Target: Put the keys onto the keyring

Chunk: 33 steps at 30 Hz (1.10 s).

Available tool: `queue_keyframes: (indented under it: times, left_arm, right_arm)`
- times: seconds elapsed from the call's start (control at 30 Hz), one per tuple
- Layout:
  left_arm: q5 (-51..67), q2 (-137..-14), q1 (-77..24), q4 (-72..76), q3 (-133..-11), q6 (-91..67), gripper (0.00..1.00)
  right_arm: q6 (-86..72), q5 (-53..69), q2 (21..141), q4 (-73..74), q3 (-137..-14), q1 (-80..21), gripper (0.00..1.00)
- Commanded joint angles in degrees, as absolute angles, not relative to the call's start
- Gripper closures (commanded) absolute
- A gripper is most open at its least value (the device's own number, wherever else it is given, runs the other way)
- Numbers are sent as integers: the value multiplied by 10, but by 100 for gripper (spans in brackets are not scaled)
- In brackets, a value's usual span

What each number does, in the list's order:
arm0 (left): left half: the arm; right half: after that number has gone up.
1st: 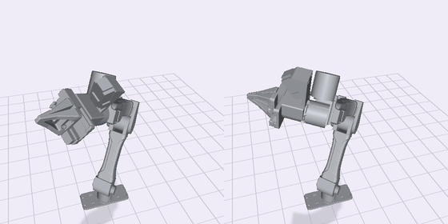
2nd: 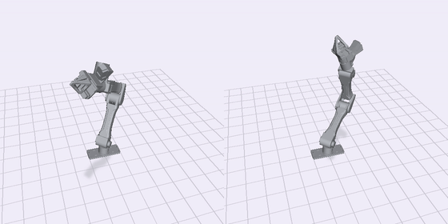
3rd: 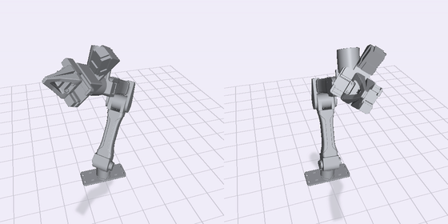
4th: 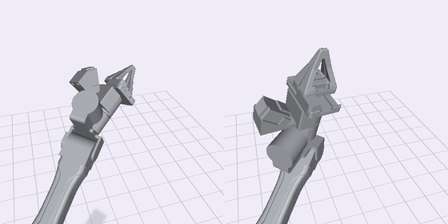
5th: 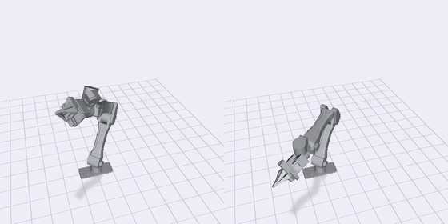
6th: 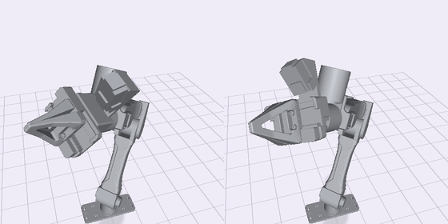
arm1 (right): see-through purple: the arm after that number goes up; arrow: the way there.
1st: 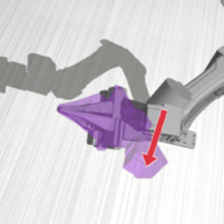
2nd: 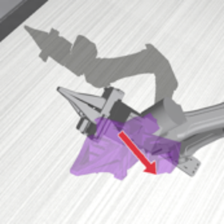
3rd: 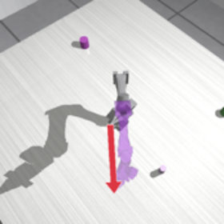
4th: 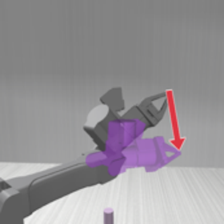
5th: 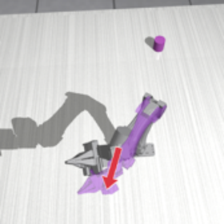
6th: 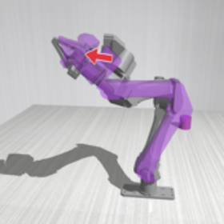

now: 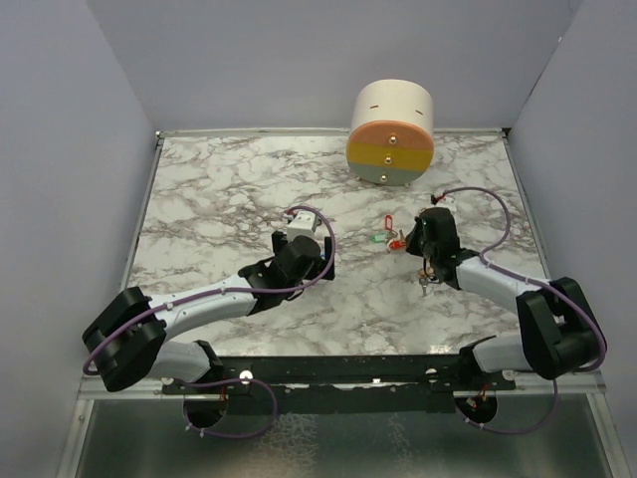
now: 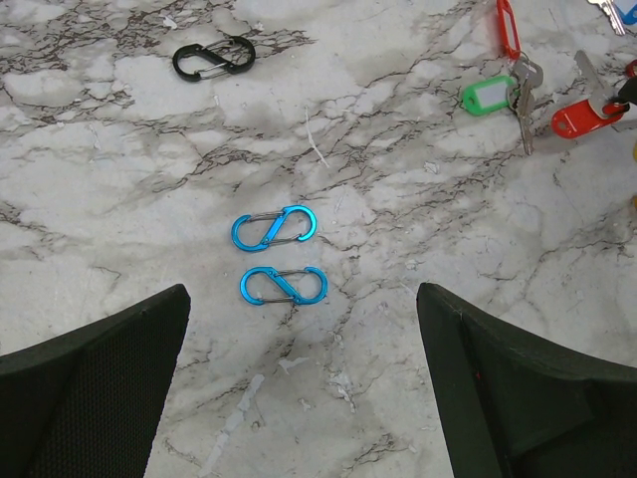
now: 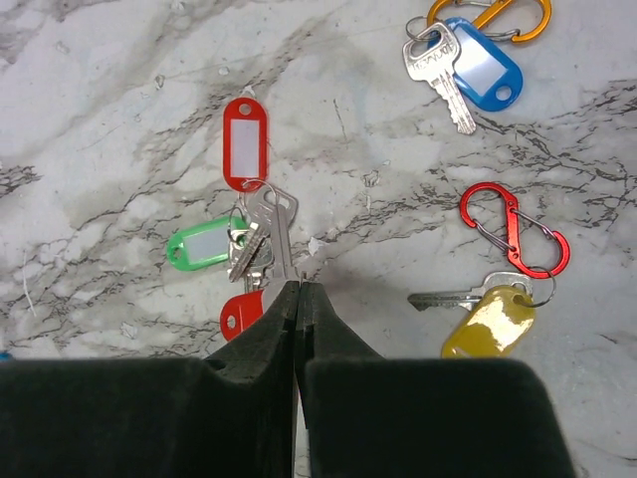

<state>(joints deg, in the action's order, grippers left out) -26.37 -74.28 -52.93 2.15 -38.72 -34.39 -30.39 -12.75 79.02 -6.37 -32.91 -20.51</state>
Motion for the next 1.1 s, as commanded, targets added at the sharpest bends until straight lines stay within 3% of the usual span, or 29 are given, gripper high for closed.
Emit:
queue_keyframes:
  times: [0.0,1.07]
  left_arm:
    - [-258,-738,-527,42,-378,-355,1]
    - [-239,-700,-527,99,-349,-332,2]
  right_arm:
    - [-279,-113,753,-111,-312,-202,99]
    - [-246,-64,569,-169,-243,-202,99]
